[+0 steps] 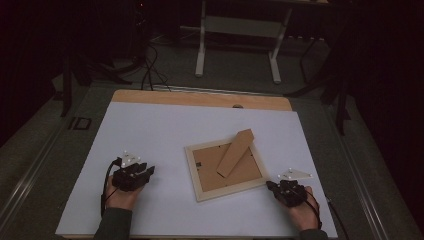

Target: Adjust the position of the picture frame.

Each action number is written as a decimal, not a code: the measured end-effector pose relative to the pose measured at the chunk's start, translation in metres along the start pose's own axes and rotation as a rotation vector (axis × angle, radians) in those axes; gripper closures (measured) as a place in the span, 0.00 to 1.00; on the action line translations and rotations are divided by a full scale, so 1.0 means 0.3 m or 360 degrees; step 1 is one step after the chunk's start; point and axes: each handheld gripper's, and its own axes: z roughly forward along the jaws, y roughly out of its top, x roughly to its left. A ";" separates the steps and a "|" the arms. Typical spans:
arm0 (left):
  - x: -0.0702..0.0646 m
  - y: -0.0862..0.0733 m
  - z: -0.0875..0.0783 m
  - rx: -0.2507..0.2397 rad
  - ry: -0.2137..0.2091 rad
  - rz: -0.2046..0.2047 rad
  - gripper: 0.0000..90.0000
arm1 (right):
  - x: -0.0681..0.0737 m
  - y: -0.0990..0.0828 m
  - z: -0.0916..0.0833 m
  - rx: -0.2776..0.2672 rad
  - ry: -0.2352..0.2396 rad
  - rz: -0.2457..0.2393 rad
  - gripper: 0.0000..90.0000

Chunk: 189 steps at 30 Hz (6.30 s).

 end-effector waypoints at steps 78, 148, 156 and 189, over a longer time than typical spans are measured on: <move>-0.091 0.274 0.390 0.0185 -0.0160 0.0307 1.00 | -0.019 0.057 0.081 0.0062 0.0010 0.0115 1.00; -0.204 0.254 0.362 0.0291 -0.0348 0.0548 1.00 | -0.169 0.268 0.204 0.0142 -0.0098 0.0357 1.00; -0.210 0.233 0.346 0.0279 -0.0369 0.0521 1.00 | -0.183 0.278 0.228 0.0177 -0.0195 0.0437 1.00; -0.325 0.133 0.247 0.0330 -0.0510 0.0543 1.00 | -0.134 0.337 0.286 0.0213 -0.0170 0.0402 1.00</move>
